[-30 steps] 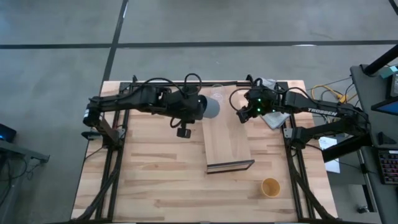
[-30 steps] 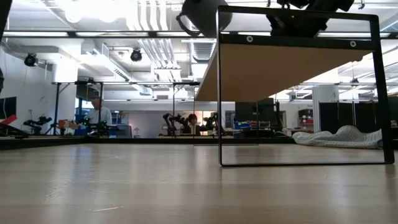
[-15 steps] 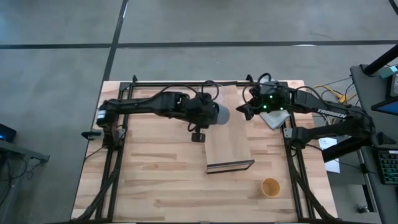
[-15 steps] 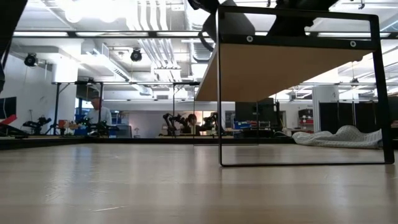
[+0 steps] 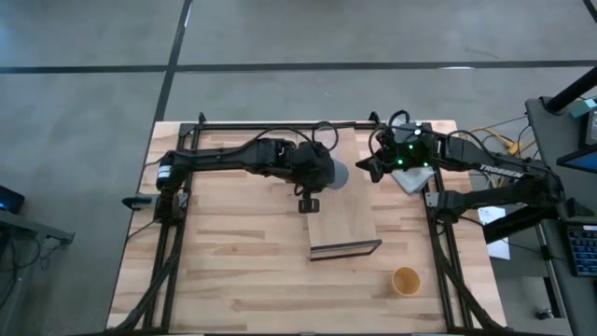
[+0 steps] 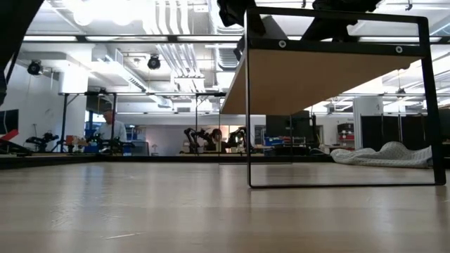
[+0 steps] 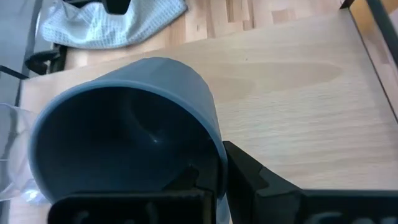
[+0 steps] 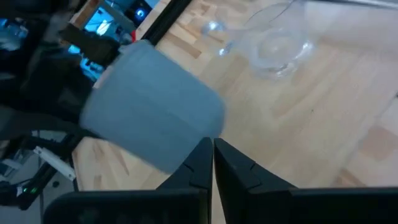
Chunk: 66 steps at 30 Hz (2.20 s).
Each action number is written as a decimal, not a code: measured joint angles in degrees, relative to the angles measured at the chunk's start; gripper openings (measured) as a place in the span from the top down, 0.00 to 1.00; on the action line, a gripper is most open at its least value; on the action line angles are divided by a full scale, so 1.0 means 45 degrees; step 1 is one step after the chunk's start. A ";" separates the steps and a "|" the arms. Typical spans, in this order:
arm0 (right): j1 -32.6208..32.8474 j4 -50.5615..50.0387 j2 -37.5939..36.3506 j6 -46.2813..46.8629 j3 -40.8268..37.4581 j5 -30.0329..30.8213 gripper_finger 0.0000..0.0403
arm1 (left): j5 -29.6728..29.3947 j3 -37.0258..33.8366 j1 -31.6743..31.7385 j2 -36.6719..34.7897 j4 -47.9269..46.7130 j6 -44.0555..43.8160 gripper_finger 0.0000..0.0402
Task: Stack small to large cups/mugs on shelf
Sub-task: Put the blue mug on the shelf
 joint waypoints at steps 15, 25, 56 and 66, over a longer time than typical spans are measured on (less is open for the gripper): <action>0.0609 0.0231 0.1306 -0.0005 -0.0005 0.0528 0.98 | 0.1252 -0.0155 0.0073 0.0151 0.0169 -0.0954 1.00; 0.0808 0.0558 0.1581 0.0243 -0.0010 0.0591 0.98 | 0.1322 -0.0169 0.0015 0.0170 0.0528 -0.0976 1.00; 0.1504 0.0847 0.1574 0.1318 -0.0297 0.1585 0.98 | 0.1044 -0.0330 0.0102 0.0491 0.0733 -0.1309 1.00; 0.1809 0.1103 0.1574 0.1593 -0.0641 0.1909 0.98 | 0.0697 -0.0309 0.0117 0.0496 0.1350 -0.1266 0.98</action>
